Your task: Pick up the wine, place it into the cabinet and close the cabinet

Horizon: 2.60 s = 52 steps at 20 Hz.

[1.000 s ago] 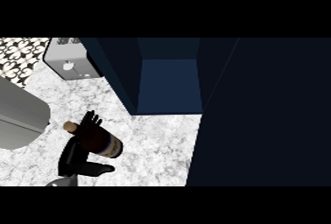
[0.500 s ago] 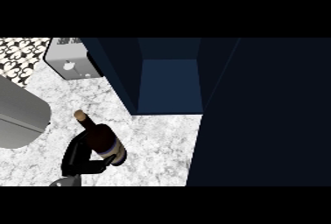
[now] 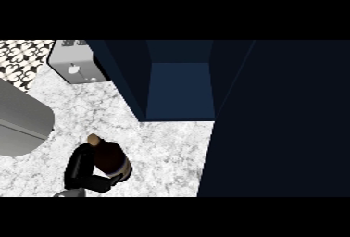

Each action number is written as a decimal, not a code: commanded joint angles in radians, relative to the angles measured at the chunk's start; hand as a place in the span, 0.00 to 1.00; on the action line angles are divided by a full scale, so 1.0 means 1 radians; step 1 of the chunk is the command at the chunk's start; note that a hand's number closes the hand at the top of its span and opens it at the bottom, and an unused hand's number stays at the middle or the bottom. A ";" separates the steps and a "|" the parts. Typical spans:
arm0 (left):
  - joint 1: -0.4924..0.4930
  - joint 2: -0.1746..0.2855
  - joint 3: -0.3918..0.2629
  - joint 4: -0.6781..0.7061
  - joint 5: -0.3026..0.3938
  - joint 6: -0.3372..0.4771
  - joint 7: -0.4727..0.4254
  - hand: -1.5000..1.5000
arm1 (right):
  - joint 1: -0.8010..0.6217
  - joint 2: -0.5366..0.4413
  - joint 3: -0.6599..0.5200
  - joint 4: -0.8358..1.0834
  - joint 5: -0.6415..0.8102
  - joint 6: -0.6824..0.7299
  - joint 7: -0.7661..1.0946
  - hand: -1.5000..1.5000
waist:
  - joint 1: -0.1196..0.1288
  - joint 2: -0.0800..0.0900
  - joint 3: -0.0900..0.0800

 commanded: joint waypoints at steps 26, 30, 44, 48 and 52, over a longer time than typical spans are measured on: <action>0.138 -0.081 -0.398 -0.524 0.105 0.221 0.300 1.00 | 0.158 -0.109 0.021 -0.233 0.034 -0.004 -0.022 0.00 | -0.005 -0.002 0.000; 0.125 -0.082 -0.437 -0.578 0.064 0.336 0.336 1.00 | 0.135 -0.122 -0.067 -0.213 -0.051 0.012 -0.032 0.00 | 0.003 0.001 0.000; -0.146 -0.082 -0.393 -0.335 0.035 0.507 0.332 1.00 | 0.258 -0.139 -0.002 -0.225 -0.015 0.012 -0.155 0.00 | -0.015 0.002 0.000; -0.292 -0.082 -0.427 -0.289 0.062 0.593 0.414 1.00 | 0.273 -0.139 -0.002 -0.214 -0.049 0.023 -0.183 0.00 | -0.020 0.001 0.000; -0.317 -0.082 -0.350 -0.192 0.072 0.497 0.365 1.00 | 0.246 -0.153 -0.108 -0.213 -0.127 0.047 -0.158 0.00 | -0.007 0.005 0.000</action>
